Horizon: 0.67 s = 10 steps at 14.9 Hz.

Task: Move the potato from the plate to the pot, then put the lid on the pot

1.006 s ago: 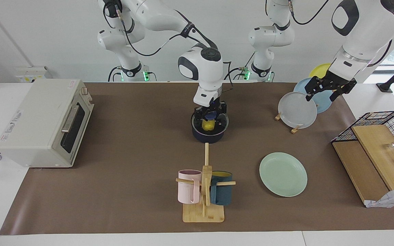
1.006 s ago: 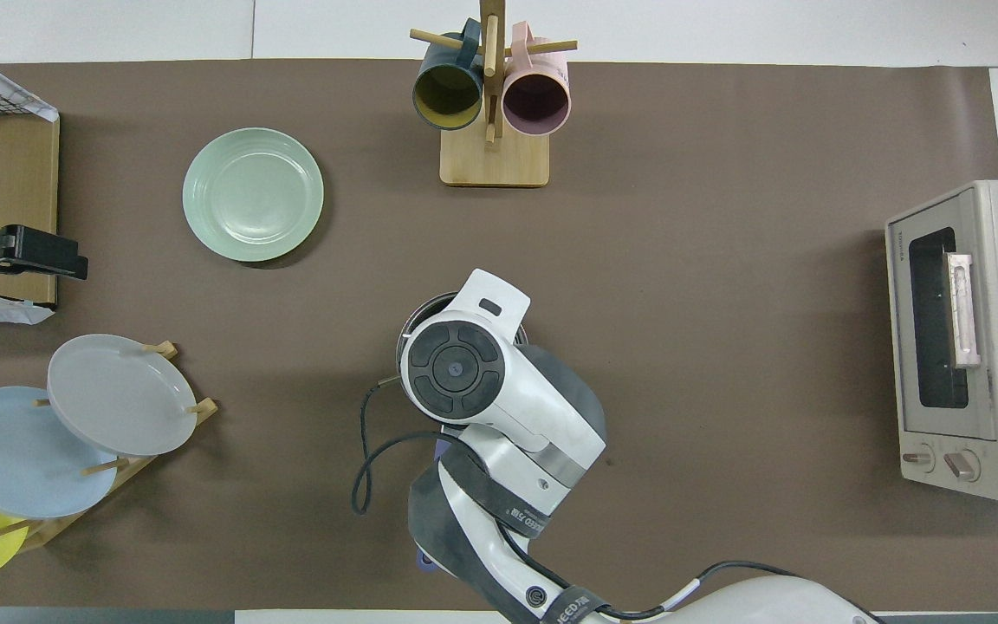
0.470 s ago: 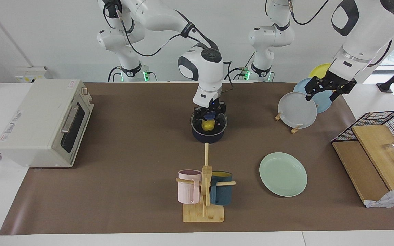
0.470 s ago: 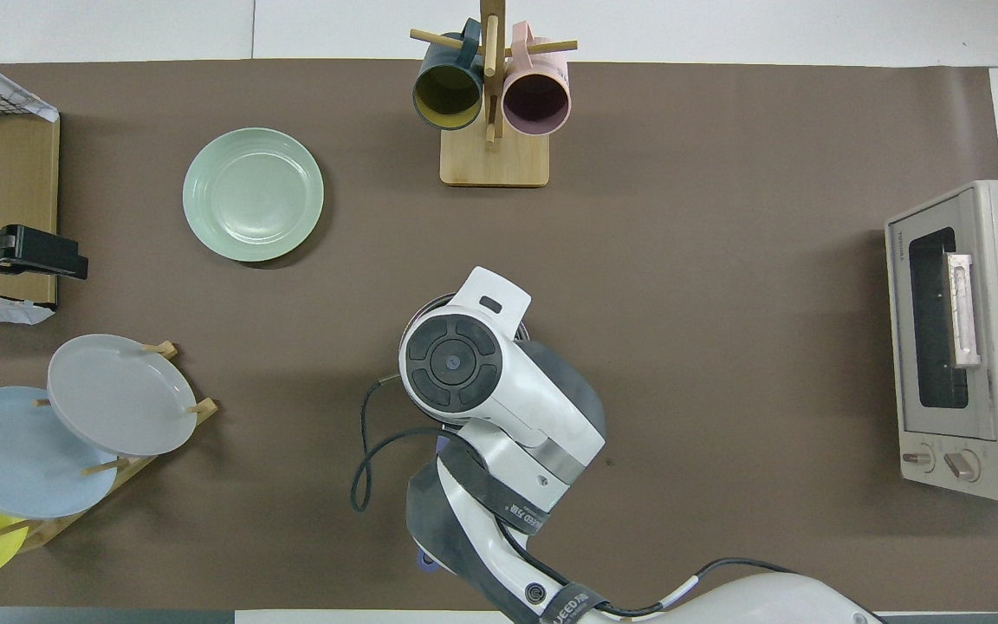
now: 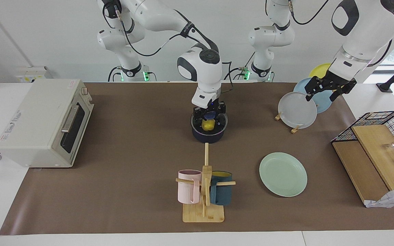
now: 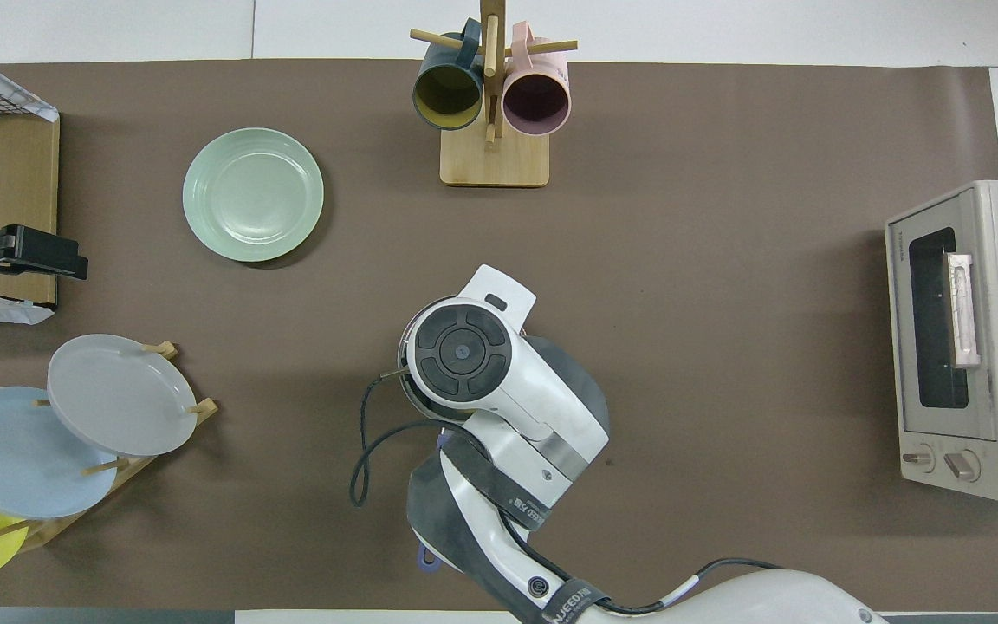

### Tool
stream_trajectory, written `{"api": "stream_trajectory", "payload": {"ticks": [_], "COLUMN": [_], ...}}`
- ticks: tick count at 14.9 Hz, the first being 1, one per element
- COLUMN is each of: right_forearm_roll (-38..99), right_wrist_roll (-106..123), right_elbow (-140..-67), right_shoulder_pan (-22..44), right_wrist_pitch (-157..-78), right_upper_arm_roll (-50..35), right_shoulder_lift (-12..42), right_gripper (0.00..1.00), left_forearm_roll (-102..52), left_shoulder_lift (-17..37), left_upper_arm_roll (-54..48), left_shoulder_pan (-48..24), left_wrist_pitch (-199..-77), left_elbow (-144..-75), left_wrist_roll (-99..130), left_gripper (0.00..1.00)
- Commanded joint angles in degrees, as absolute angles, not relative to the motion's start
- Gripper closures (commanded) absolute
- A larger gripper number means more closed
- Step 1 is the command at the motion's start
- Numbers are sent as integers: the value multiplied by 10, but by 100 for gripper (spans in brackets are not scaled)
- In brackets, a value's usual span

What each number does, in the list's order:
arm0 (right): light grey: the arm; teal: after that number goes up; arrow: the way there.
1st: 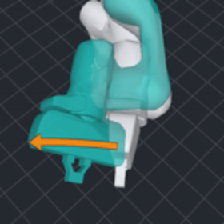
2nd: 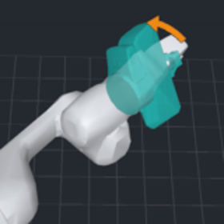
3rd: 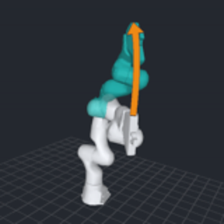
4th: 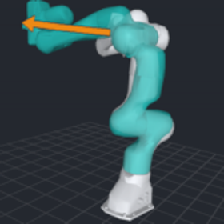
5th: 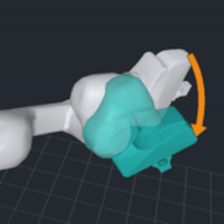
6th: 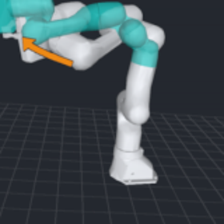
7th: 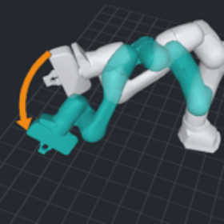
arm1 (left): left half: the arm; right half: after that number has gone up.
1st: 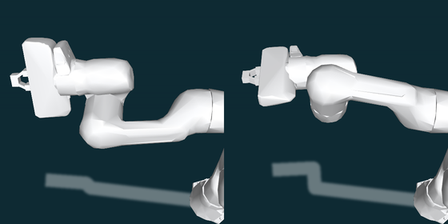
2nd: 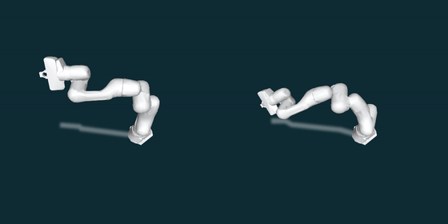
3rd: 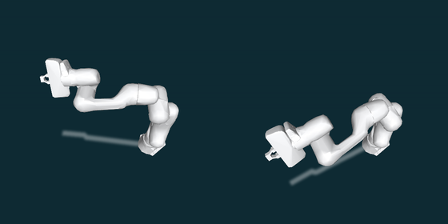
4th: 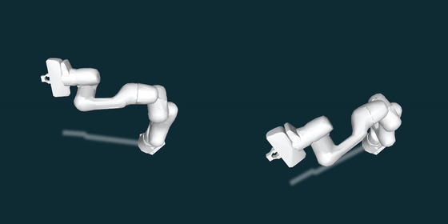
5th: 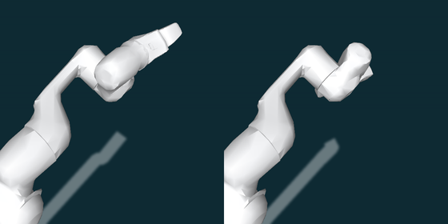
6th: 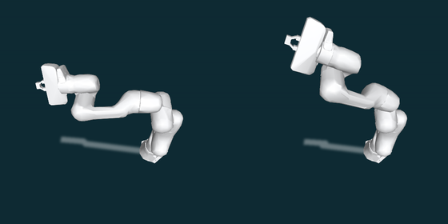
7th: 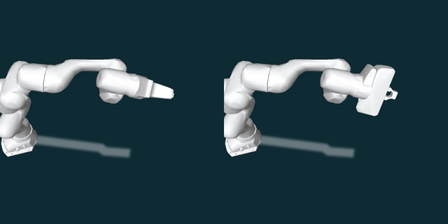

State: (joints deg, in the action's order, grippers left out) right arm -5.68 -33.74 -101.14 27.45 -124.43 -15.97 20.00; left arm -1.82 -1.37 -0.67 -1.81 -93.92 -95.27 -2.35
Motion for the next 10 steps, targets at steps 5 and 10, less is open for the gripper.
{"api": "stream_trajectory", "payload": {"ticks": [5,10], "right_forearm_roll": [-73,-74], "right_wrist_roll": [-330,-329], "right_elbow": [-1045,-1050], "right_shoulder_pan": [257,255], "right_wrist_pitch": [-1240,-1245], "right_upper_arm_roll": [-160,-160], "right_shoulder_lift": [220,222], "right_gripper": [100,100], "left_forearm_roll": [-6,-6], "left_shoulder_lift": [-25,-25], "left_upper_arm_roll": [-11,-11], "left_shoulder_pan": [-11,-11], "left_wrist_pitch": [-936,-936], "left_elbow": [-960,-960], "left_wrist_roll": [-18,-18], "left_gripper": [0,0]}}
